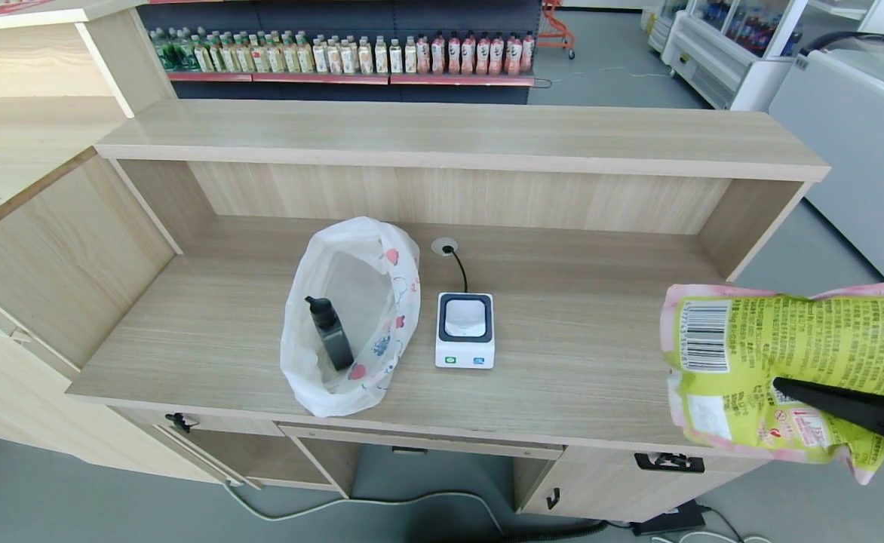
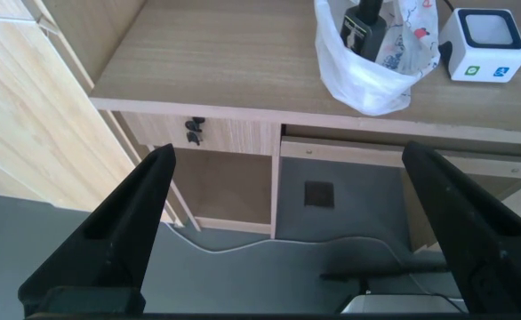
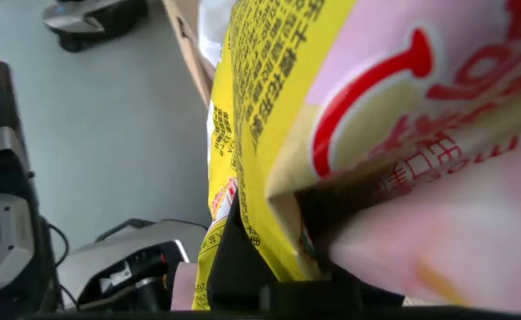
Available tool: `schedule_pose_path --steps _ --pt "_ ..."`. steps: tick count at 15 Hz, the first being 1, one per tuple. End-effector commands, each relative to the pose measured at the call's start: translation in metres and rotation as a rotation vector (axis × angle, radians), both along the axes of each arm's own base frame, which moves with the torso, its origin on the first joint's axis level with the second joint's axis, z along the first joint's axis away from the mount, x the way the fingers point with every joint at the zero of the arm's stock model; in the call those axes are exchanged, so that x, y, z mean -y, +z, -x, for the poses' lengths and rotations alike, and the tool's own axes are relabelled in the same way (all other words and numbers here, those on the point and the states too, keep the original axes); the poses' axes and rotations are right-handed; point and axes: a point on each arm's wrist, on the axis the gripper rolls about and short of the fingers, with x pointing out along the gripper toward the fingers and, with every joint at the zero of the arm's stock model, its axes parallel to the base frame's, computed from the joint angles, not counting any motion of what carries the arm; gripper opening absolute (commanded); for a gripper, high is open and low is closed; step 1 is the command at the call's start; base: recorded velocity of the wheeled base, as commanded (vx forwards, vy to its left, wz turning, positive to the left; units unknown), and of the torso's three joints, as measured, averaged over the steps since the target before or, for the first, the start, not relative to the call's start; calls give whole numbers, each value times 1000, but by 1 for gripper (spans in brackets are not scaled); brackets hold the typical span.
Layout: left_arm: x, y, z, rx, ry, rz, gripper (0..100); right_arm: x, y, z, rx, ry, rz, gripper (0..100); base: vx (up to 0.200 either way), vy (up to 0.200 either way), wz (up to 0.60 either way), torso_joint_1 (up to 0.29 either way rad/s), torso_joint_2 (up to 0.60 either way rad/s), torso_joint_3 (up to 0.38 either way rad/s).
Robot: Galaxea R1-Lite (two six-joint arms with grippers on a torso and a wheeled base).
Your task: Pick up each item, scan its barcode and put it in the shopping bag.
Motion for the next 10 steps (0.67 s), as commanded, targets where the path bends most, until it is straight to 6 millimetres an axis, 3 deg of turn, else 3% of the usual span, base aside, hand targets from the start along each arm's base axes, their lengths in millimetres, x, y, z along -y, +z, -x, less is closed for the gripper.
schedule_pose_path --steps 1,3,5,6,7,8,10 --pt "0 0 0 -1 0 0 100 0 2 16 -33 -161 4 0 0 0 0 0 0 0" --pt "0 0 0 0 0 0 100 -9 25 11 -171 -204 -174 0 0 0 0 0 0 0" --pt "0 0 0 0 0 0 100 -28 63 -10 -316 -518 -439 0 0 0 0 0 0 0" --pt "0 0 0 -1 0 0 100 -44 77 -23 -417 -711 -604 0 0 0 0 0 0 0" --pt "0 0 0 0 0 0 100 -58 82 -31 -554 -922 -656 0 0 0 0 0 0 0" --pt "0 0 0 -1 0 0 100 -64 88 -33 -666 -993 -707 0 0 0 0 0 0 0" --pt "0 0 0 0 0 0 100 -84 125 -34 -1008 -1085 -901 0 0 0 0 0 0 0"
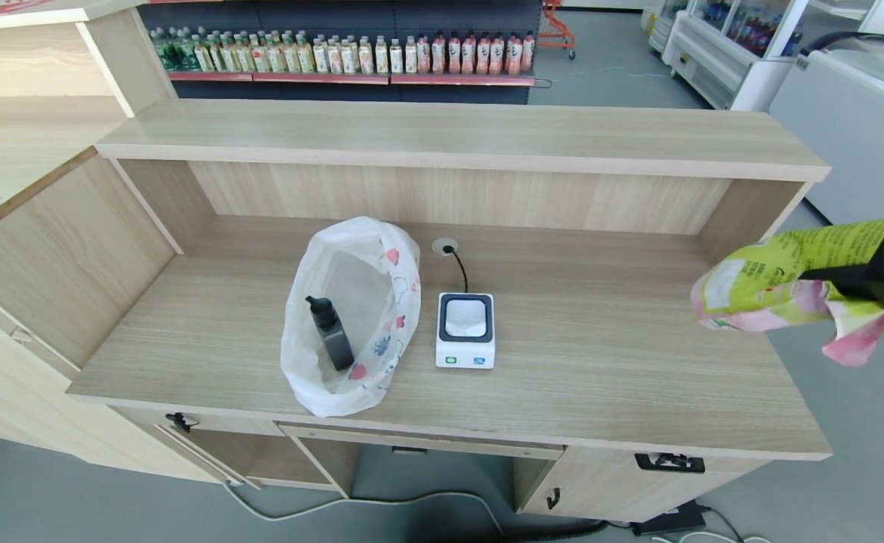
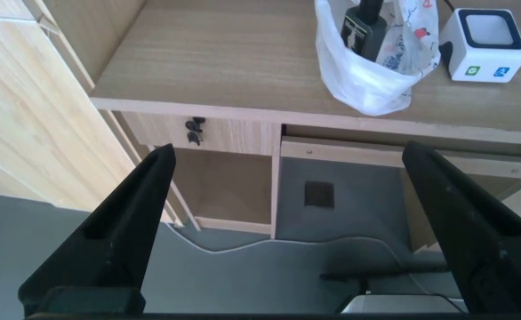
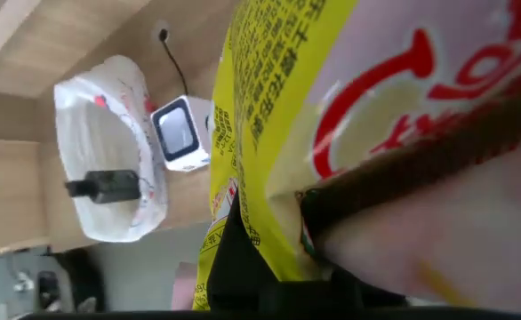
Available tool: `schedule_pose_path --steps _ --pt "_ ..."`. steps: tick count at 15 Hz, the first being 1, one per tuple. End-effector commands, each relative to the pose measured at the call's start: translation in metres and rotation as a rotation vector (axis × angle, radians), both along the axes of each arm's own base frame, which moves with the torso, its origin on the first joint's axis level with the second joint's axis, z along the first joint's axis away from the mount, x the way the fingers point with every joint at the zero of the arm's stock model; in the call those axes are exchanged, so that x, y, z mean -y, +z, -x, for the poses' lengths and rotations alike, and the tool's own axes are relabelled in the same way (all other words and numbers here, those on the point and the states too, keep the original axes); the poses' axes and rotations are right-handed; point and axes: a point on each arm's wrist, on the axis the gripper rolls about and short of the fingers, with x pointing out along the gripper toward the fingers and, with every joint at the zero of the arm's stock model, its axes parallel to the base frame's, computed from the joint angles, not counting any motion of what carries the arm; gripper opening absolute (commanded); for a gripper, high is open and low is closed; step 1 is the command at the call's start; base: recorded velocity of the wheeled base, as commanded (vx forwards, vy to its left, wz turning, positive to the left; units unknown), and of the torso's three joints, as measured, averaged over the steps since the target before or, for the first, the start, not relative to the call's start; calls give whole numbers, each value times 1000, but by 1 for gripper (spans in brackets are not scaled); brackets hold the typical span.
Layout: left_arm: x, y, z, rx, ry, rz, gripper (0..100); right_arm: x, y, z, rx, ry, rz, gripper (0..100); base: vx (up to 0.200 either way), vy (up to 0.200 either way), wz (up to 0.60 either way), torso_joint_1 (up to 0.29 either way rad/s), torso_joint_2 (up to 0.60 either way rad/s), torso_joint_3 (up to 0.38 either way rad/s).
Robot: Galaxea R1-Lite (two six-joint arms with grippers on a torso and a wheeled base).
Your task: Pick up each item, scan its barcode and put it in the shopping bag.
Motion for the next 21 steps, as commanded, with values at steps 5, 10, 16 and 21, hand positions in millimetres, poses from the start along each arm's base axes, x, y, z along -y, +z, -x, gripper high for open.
schedule_pose_path --steps 5,10,16,21 --pt "0 0 0 1 0 0 100 -56 50 -11 -488 -174 -425 0 0 0 0 0 0 0" --pt "0 0 0 1 0 0 100 -55 33 -7 -576 -190 -385 0 0 0 0 0 0 0" --pt "0 0 0 1 0 0 100 -50 29 4 -590 -191 -374 0 0 0 0 0 0 0" --pt "0 0 0 1 0 -3 100 -49 31 6 -584 -188 -377 0 0 120 0 -1 0 2"
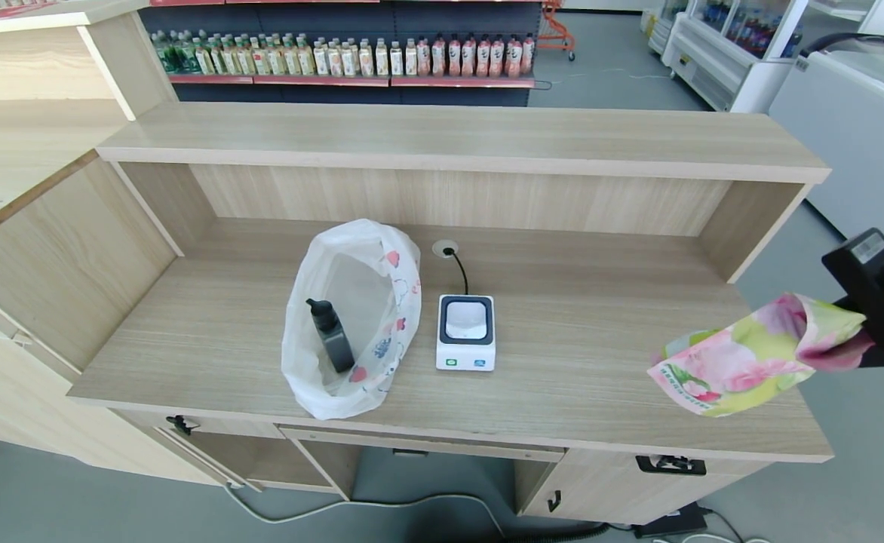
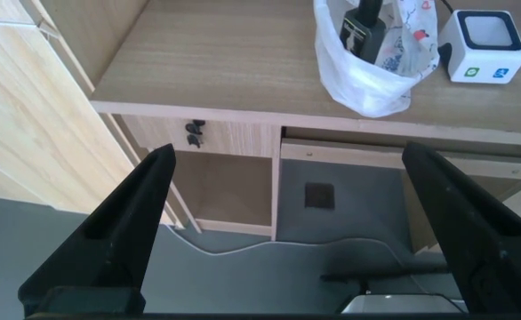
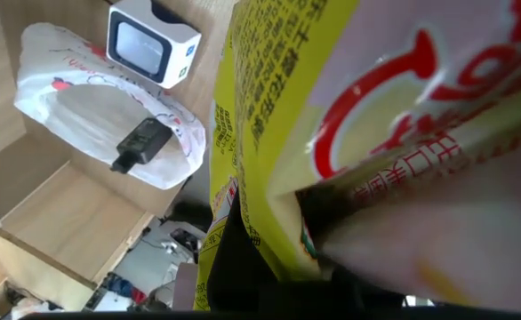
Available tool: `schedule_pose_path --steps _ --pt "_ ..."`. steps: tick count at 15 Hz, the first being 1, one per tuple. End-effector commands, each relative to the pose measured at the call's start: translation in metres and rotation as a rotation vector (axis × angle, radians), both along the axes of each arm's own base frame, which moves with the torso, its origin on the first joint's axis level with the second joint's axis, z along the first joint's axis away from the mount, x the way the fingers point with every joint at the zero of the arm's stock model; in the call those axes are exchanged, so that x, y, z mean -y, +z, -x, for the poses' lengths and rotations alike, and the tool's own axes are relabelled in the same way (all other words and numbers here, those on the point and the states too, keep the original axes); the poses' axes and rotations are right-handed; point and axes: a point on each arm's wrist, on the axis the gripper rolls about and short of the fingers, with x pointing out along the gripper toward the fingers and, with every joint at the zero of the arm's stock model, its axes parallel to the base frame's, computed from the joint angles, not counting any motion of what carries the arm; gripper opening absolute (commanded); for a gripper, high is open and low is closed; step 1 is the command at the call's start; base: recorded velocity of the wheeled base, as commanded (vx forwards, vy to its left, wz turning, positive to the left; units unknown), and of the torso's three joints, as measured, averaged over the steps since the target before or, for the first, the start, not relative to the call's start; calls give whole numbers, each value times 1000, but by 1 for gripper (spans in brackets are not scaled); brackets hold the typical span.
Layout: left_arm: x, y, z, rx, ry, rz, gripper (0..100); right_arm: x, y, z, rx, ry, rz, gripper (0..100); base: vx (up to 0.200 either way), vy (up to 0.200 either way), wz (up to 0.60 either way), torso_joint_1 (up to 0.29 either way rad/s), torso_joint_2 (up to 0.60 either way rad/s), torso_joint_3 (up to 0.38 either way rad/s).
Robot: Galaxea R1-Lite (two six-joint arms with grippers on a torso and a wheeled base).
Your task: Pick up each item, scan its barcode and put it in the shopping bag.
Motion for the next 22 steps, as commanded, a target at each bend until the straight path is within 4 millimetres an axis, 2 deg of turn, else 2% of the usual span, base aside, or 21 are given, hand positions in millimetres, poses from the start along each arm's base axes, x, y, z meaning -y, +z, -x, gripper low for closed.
schedule_pose_path --steps 1,7,9,12,16,22 --pt "0 0 0 0 1 0 100 0 2 1 10 1 -5 0 0 200 0 -12 -2 7" --pt "0 0 0 0 1 0 100 -4 0 -11 2 0 -4 0 0 200 0 6 4 4" --pt "0 0 0 0 1 0 100 -8 -2 -26 0 -13 -15 0 0 200 0 2 5 5" --pt "0 -1 0 -2 1 0 100 -7 1 -63 18 -75 -22 0 0 0 0 0 0 0" --pt "0 0 0 0 1 0 100 -12 -23 -104 -62 -104 12 0 0 0 0 0 0 0" --pt "0 0 0 0 1 0 100 -20 -45 -127 -127 -96 15 0 0 0 0 0 0 0"
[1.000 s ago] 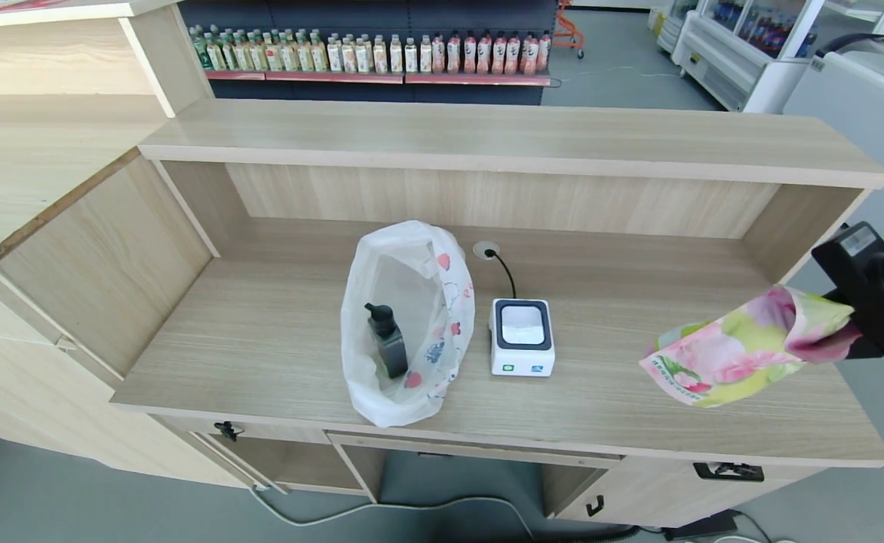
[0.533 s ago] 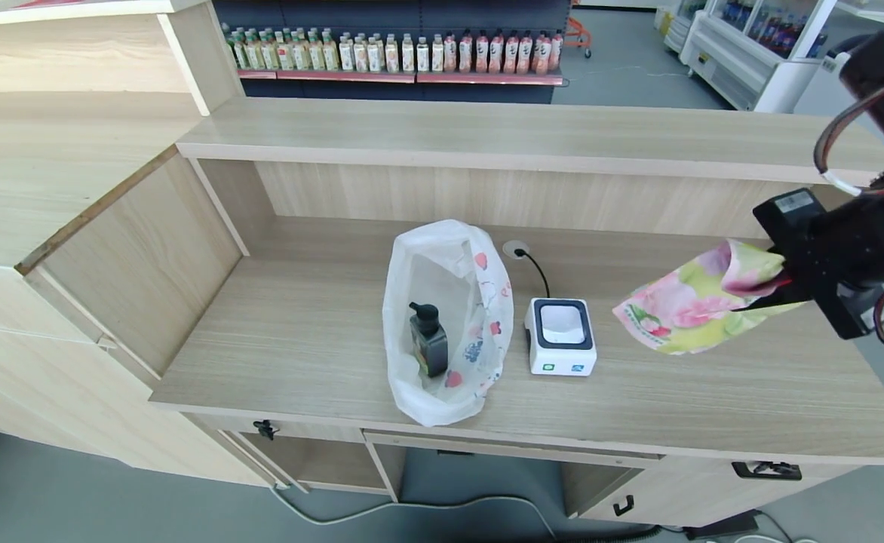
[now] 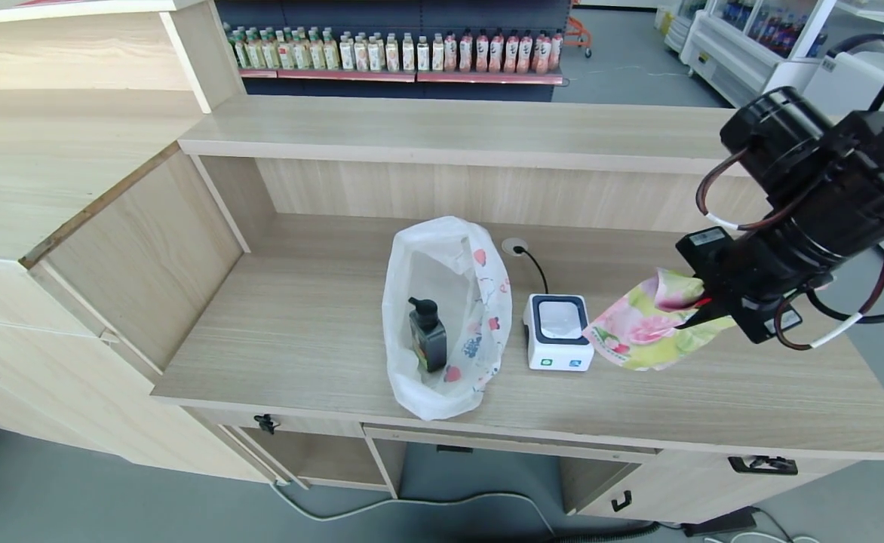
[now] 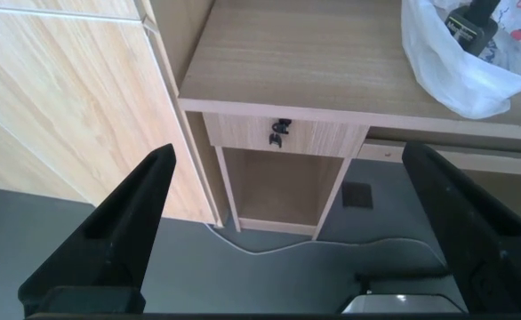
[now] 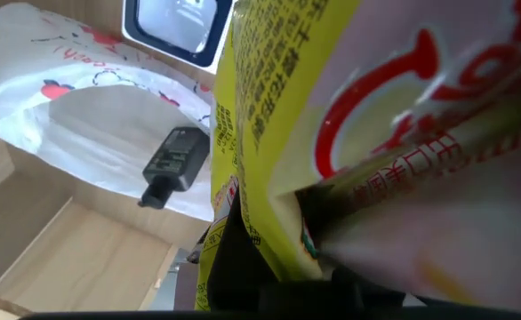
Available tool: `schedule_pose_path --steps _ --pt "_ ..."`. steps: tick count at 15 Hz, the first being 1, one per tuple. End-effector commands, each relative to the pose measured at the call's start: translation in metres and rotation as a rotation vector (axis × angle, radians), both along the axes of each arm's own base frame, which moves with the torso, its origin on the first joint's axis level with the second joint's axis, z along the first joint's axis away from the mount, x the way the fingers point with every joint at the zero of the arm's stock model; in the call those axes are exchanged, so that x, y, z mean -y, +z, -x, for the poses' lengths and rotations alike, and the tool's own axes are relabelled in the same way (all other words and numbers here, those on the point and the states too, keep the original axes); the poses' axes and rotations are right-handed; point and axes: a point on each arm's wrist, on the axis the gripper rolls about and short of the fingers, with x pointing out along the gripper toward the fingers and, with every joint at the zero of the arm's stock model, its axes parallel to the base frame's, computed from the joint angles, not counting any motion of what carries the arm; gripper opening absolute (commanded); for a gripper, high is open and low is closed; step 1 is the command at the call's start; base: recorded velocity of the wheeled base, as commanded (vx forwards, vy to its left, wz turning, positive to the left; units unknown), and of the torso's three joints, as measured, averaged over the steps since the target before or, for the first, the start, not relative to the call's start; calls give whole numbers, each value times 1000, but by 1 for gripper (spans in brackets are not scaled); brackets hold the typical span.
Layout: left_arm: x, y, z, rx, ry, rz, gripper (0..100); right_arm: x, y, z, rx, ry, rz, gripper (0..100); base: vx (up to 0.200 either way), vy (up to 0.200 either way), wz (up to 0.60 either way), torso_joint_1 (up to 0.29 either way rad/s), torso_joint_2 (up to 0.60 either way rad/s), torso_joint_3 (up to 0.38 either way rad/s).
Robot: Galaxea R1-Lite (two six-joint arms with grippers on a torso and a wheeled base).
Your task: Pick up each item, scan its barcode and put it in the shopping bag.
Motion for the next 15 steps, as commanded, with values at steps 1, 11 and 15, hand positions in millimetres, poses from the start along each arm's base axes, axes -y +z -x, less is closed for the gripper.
schedule_pose_path --steps 1,11,15 --pt "0 0 0 0 0 0 100 -4 -9 -14 -23 0 6 0 0 0 0 0 0 0" --pt "0 0 0 0 0 0 100 -18 -23 -41 -50 3 -37 0 0 0 0 0 0 0" --pt "0 0 0 0 0 0 100 -25 -26 -48 -52 -4 -49 0 0 0 0 0 0 0"
